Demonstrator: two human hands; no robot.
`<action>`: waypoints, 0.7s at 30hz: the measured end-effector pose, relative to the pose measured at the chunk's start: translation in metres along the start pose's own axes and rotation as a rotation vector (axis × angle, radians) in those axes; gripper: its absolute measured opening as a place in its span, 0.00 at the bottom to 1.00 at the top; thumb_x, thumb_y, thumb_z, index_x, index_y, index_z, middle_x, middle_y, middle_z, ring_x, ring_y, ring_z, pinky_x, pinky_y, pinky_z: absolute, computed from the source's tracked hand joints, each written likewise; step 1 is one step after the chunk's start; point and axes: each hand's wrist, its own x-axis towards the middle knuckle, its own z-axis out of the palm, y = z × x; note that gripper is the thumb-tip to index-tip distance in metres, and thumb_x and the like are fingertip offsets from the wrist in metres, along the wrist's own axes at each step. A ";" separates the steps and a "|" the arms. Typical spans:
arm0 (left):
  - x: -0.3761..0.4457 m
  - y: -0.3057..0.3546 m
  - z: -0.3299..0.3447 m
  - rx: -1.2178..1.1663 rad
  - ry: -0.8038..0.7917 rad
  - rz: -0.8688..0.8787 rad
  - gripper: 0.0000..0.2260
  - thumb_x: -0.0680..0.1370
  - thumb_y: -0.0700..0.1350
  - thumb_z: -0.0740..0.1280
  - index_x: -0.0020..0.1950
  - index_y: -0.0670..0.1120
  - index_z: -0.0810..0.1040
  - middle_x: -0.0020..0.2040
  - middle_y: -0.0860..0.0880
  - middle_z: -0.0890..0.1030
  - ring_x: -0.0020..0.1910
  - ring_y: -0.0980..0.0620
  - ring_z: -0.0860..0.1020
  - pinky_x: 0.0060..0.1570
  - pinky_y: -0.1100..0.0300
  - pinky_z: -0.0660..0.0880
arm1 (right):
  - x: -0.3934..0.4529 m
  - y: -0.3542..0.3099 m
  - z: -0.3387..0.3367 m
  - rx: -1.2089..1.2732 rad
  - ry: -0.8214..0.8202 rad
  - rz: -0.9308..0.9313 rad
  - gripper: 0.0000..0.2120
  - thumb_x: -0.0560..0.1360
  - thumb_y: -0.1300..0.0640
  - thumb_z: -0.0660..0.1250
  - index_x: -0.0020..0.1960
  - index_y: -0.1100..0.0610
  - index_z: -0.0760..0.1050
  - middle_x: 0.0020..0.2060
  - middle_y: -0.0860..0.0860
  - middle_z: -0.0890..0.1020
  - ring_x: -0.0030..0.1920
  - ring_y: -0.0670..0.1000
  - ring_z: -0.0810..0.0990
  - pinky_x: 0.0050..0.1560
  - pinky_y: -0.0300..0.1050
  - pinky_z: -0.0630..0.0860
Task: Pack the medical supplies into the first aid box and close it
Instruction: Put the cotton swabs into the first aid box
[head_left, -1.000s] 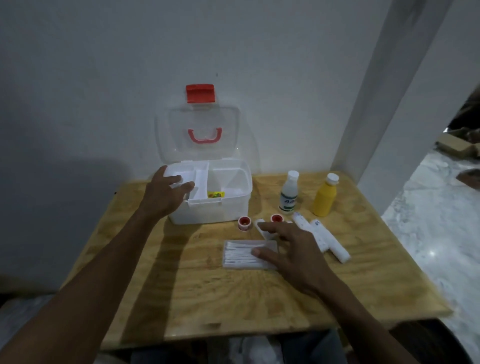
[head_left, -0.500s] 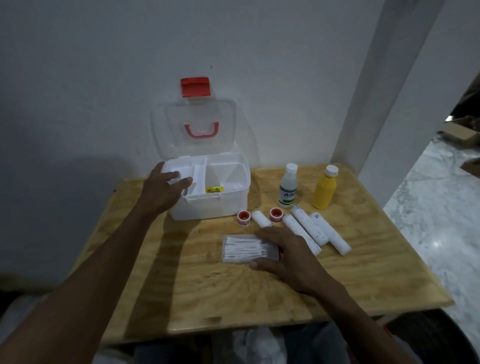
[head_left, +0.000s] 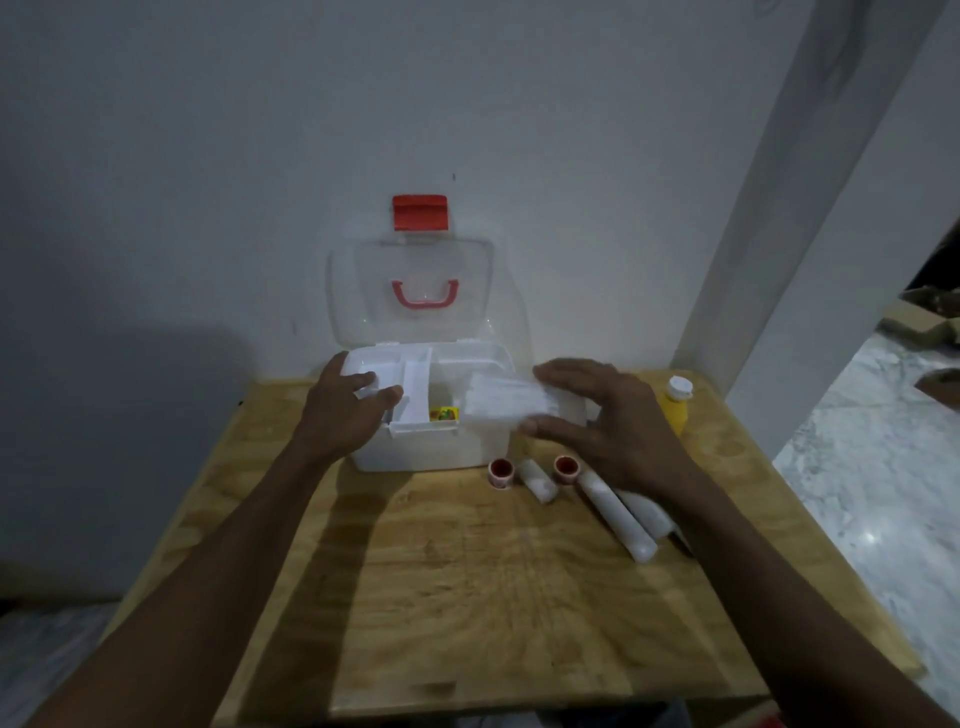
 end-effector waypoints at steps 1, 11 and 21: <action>0.001 -0.002 0.000 -0.004 0.003 -0.002 0.31 0.72 0.52 0.74 0.71 0.45 0.69 0.68 0.48 0.75 0.65 0.44 0.74 0.57 0.55 0.70 | 0.014 -0.001 0.000 -0.049 0.000 -0.002 0.28 0.67 0.44 0.77 0.64 0.51 0.79 0.62 0.46 0.79 0.62 0.43 0.74 0.56 0.26 0.63; 0.005 -0.008 0.002 -0.051 0.021 0.018 0.32 0.71 0.51 0.75 0.72 0.46 0.68 0.66 0.49 0.77 0.65 0.46 0.74 0.58 0.58 0.69 | 0.098 0.008 0.043 -0.298 -0.175 0.020 0.31 0.68 0.48 0.77 0.66 0.61 0.76 0.63 0.57 0.79 0.62 0.57 0.74 0.60 0.46 0.68; 0.008 -0.010 0.003 0.019 0.011 0.023 0.32 0.73 0.54 0.72 0.73 0.44 0.68 0.75 0.50 0.67 0.71 0.46 0.68 0.66 0.55 0.65 | 0.114 0.007 0.074 -0.379 -0.252 -0.012 0.30 0.68 0.50 0.78 0.66 0.62 0.76 0.61 0.58 0.78 0.60 0.58 0.73 0.59 0.51 0.72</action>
